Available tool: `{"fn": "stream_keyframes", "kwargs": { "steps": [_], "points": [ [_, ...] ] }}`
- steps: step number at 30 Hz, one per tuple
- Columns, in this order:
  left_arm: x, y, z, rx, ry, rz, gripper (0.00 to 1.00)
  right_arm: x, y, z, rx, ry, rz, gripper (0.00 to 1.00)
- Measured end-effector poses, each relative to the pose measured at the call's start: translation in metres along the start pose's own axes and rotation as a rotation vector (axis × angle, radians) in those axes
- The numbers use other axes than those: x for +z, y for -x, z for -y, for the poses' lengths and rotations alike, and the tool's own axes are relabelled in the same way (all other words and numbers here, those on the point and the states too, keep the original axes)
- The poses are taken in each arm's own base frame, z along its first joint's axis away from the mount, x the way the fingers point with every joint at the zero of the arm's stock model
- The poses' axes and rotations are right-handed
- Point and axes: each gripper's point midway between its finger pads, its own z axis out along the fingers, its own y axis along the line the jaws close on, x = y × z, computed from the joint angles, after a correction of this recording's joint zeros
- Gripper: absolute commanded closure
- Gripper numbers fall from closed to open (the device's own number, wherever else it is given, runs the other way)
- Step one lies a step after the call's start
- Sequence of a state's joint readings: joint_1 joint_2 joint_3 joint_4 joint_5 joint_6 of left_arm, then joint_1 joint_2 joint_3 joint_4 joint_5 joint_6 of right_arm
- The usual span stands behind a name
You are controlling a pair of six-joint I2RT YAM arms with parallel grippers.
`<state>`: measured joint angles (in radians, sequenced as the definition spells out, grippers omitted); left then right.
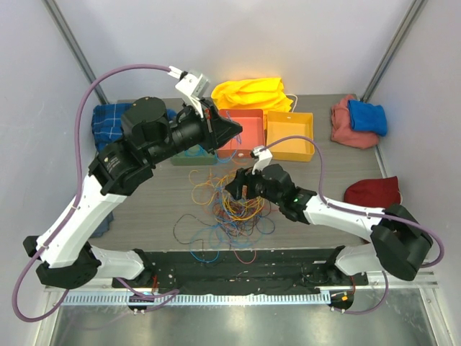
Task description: Untangle the cables
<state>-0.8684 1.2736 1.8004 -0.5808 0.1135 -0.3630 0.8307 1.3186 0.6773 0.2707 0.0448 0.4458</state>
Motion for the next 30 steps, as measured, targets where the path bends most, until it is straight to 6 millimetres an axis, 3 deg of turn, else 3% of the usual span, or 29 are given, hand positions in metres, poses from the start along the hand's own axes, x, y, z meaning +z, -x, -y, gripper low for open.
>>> {"fn": "stream_keyframes", "kwargs": {
  "steps": [1,2,5,8,11,15,19,24,30],
  "points": [
    [0.000,0.000,0.000,0.000,-0.001,-0.001,1.00,0.002,0.001,-0.002,0.000,0.006,0.005,0.63],
    [0.000,0.000,0.001,0.000,-0.002,-0.001,1.00,0.004,0.003,-0.002,-0.004,0.008,0.008,0.84],
    [0.000,0.000,0.000,0.000,0.004,0.001,1.00,0.008,0.004,0.001,0.005,-0.022,0.013,0.99],
    [-0.003,0.003,-0.007,0.002,0.044,0.015,1.00,0.003,0.007,0.015,0.025,-0.102,0.033,0.99],
    [-0.011,0.009,-0.020,0.003,0.127,0.045,1.00,-0.019,0.017,0.030,0.059,-0.190,0.094,0.99],
    [-0.028,0.022,-0.047,0.005,0.293,0.110,1.00,-0.075,0.046,0.051,0.127,-0.304,0.249,0.99],
    [-0.046,0.027,-0.078,0.005,0.472,0.147,1.00,-0.116,0.070,0.064,0.195,-0.382,0.372,0.99],
    [-0.066,0.022,-0.123,0.009,0.692,0.150,1.00,-0.149,0.065,0.085,0.238,-0.471,0.419,0.99],
    [-0.091,0.018,-0.170,-0.021,0.882,0.144,1.00,-0.168,0.054,0.103,0.241,-0.556,0.420,0.99]
  ]
}}
